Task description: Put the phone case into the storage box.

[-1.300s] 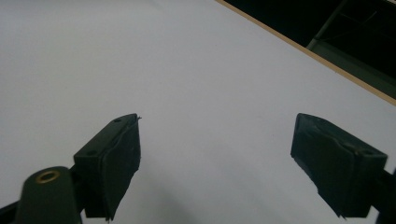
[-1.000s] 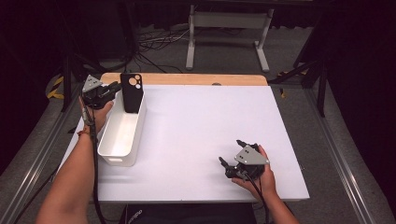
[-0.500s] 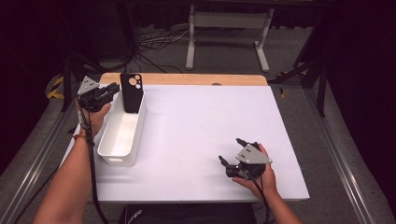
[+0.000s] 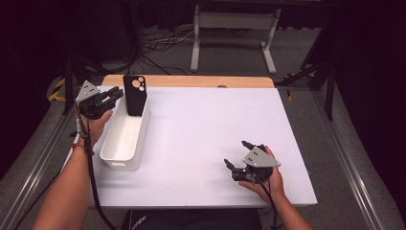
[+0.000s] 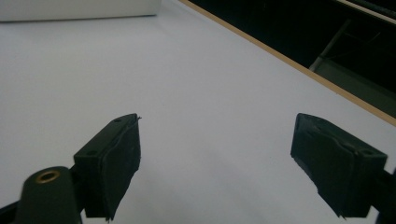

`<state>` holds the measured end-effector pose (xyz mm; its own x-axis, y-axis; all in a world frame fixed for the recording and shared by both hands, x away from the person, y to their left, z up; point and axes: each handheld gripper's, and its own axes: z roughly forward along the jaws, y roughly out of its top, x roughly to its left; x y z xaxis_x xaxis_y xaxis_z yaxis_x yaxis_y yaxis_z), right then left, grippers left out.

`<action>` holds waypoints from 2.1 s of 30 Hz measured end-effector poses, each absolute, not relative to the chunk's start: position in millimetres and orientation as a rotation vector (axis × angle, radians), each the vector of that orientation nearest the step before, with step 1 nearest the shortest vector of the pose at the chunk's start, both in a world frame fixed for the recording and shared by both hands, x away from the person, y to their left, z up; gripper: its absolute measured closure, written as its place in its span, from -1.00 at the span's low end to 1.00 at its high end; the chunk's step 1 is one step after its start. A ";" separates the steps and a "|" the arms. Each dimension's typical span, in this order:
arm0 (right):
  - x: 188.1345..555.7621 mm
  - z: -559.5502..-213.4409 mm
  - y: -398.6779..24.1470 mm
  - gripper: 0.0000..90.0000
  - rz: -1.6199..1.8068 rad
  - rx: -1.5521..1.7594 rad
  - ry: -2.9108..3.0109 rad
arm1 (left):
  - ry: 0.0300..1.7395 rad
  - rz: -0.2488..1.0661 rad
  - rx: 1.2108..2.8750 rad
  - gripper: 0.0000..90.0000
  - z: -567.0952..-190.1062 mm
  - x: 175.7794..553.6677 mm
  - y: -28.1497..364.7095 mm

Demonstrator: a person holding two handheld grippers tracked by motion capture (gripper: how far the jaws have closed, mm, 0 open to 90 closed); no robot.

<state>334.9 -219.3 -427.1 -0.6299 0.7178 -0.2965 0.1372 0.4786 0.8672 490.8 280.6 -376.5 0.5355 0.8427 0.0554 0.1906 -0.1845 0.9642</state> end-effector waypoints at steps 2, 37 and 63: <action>334.8 -426.3 -220.1 -0.63 1.137 0.705 2.064 | 0.873 0.743 1.690 0.67 -376.3 488.3 279.0; 332.5 -421.8 -221.5 -0.61 1.162 0.709 2.041 | 0.829 0.793 1.683 -0.04 -369.9 452.9 274.8; 332.4 -421.3 -221.1 -0.61 1.161 0.698 2.041 | 0.821 0.751 1.679 -0.80 -366.1 443.5 265.7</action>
